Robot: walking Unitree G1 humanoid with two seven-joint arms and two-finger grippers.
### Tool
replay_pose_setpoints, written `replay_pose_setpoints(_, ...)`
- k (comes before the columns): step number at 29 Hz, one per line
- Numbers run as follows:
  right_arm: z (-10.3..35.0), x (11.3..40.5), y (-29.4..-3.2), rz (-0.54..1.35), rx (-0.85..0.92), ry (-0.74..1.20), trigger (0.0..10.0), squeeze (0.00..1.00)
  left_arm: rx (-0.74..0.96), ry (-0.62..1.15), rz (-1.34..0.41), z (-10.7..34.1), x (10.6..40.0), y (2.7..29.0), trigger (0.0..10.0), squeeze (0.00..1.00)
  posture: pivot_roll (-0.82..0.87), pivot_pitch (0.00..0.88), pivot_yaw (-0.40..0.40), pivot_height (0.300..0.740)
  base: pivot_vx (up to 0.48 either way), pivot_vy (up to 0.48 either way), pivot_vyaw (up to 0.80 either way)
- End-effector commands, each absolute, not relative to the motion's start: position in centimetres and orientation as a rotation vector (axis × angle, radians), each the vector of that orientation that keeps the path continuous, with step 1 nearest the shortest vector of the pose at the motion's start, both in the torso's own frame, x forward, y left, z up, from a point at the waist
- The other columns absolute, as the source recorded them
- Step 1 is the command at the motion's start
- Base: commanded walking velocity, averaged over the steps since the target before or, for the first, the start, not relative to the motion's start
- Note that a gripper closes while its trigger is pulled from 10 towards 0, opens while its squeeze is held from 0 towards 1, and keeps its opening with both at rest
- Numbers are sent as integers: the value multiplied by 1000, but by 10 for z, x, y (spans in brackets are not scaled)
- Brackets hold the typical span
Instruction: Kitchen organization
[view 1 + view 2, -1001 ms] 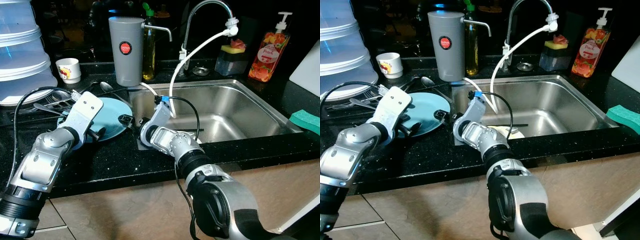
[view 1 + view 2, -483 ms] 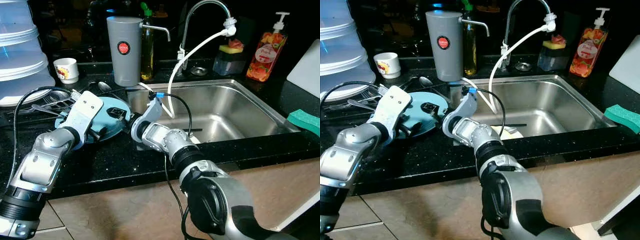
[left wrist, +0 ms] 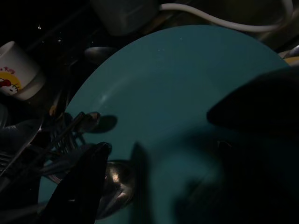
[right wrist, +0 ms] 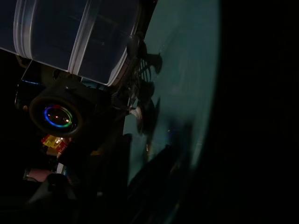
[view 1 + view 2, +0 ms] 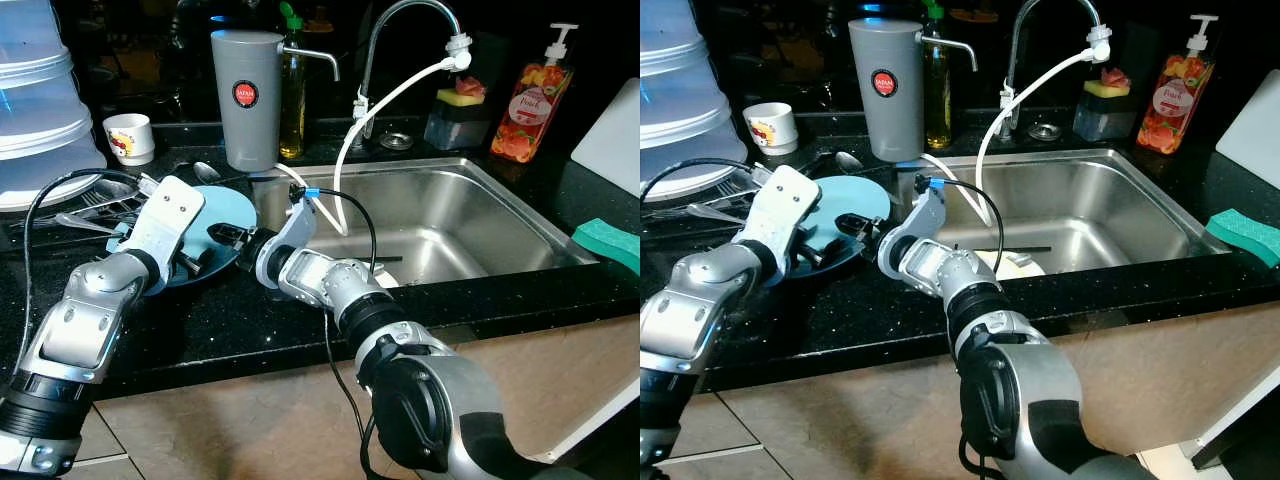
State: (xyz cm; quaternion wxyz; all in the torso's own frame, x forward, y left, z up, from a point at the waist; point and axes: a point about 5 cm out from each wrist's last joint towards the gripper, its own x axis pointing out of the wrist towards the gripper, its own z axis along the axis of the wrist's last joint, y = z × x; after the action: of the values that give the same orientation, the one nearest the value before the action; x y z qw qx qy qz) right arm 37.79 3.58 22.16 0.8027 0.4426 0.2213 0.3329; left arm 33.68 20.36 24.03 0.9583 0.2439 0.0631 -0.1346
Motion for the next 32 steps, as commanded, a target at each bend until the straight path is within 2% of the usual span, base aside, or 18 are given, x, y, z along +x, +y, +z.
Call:
replay_pose_setpoints(1,218,373,44,743,954,484,0,0,473,169,-313,230,337,198,10000,0,41,63,-25,740,0,0,0)
replay_pose_setpoints(26,200,379,24,647,877,502,0,0,346,44,-357,255,341,182,10000,0,40,59,-18,740,0,0,0)
replay_pose_setpoints(30,191,385,5,582,843,497,0,0,334,31,-362,257,341,180,10000,0,41,59,-16,740,0,0,0)
replay_pose_setpoints(32,188,396,-26,479,806,439,0,0,310,-11,-365,262,342,177,10000,0,44,59,-14,740,0,0,0)
